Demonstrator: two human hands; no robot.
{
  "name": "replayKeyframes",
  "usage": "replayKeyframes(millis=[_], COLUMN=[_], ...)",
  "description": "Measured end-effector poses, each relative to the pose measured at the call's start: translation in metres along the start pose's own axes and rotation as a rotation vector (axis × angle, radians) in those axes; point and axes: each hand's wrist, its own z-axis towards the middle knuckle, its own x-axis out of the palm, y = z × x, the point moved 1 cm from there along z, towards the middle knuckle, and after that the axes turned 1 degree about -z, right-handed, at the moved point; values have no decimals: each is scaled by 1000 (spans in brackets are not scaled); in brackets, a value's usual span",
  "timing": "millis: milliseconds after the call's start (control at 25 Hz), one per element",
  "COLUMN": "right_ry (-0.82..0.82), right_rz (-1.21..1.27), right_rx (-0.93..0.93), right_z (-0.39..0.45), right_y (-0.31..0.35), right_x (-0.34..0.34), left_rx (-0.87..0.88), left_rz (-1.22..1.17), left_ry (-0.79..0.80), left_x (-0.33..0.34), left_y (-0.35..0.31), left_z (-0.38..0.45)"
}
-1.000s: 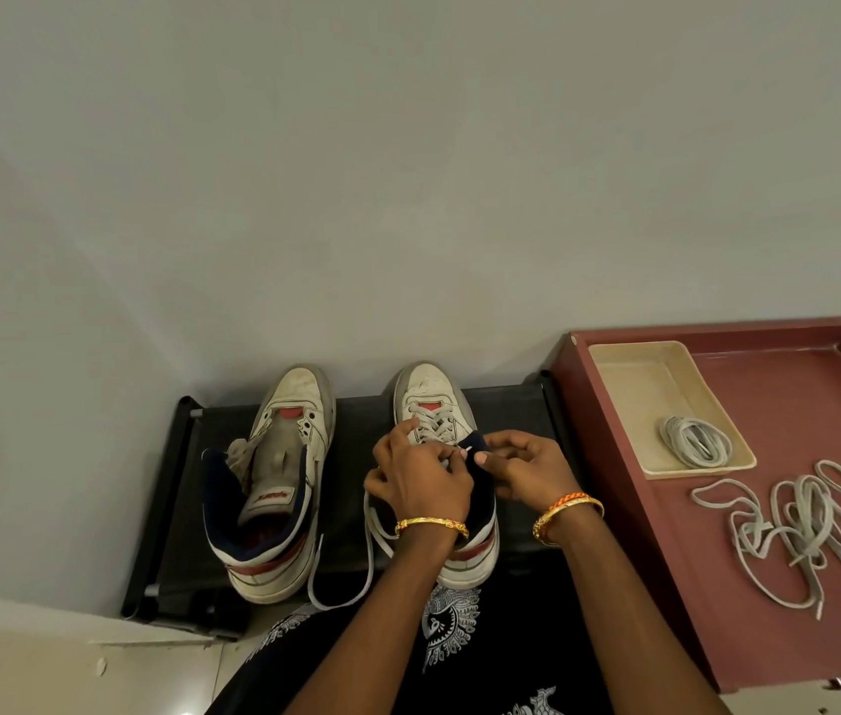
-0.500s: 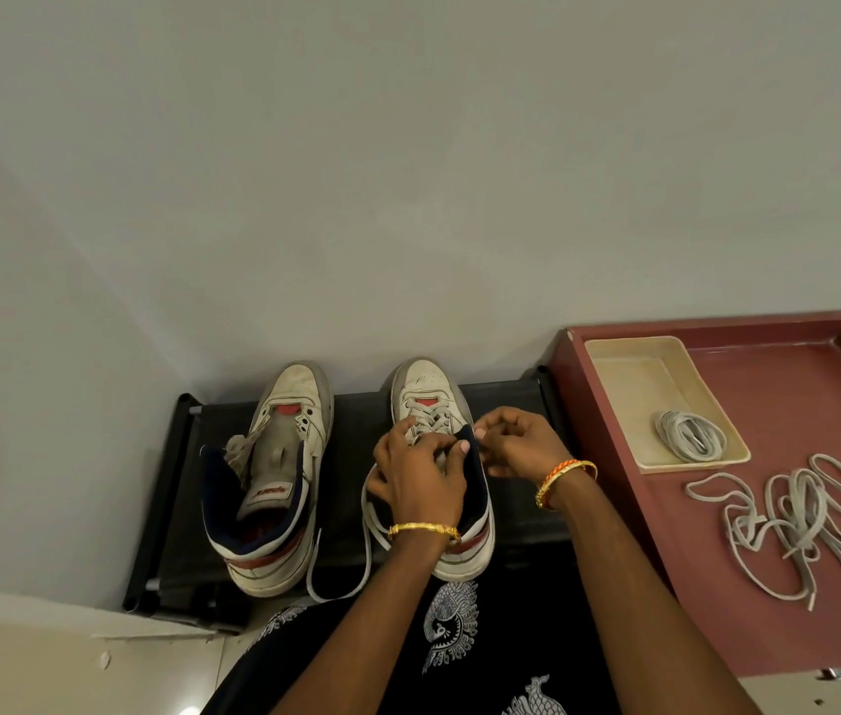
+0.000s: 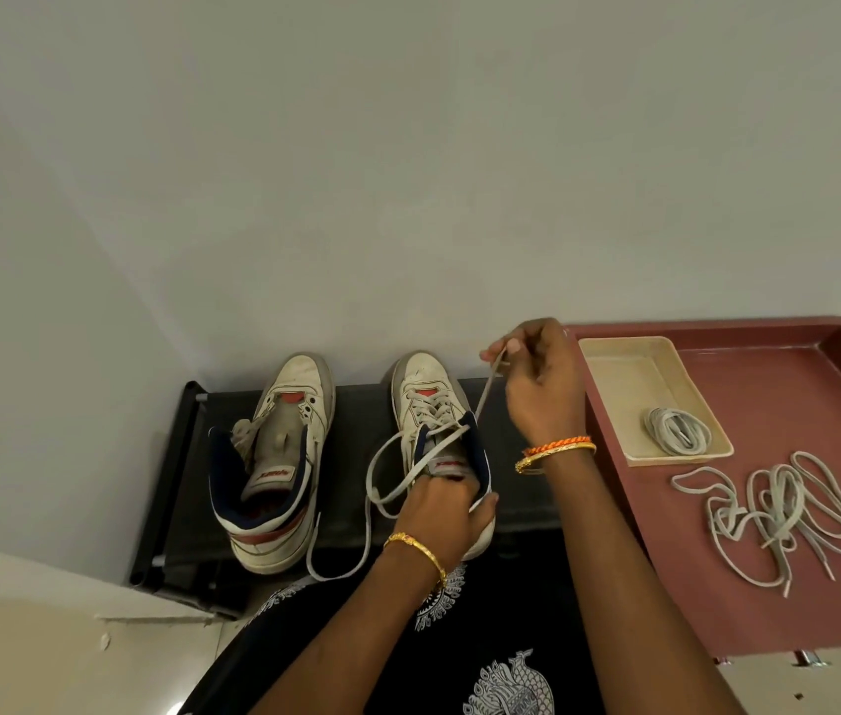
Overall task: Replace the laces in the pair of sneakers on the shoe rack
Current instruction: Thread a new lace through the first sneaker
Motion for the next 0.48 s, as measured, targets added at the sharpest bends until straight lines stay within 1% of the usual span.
replayKeyframes(millis=[40, 120, 200, 280, 360, 400, 480], right_ry=[-5, -7, -21, -24, 19, 65, 224], right_rz=[71, 254, 383, 393, 276, 152, -181], right_rx=[-68, -239, -437, -537, -506, -446, -249], right_z=[2, 6, 9, 13, 17, 18, 16], right_y=[21, 68, 112, 134, 127, 110, 61], right_x=[-5, -18, -33, -41, -36, -29, -15], left_rx=[-37, -86, -87, -77, -67, -62, -59], left_rz=[19, -43, -71, -30, 31, 50, 53], left_ry=[80, 189, 247, 272, 293, 307, 317], left_x=[0, -4, -7, -9, -13, -15, -18], left_y=[1, 1, 2, 0, -1, 0, 8], left_z=[5, 11, 15, 15, 16, 15, 12])
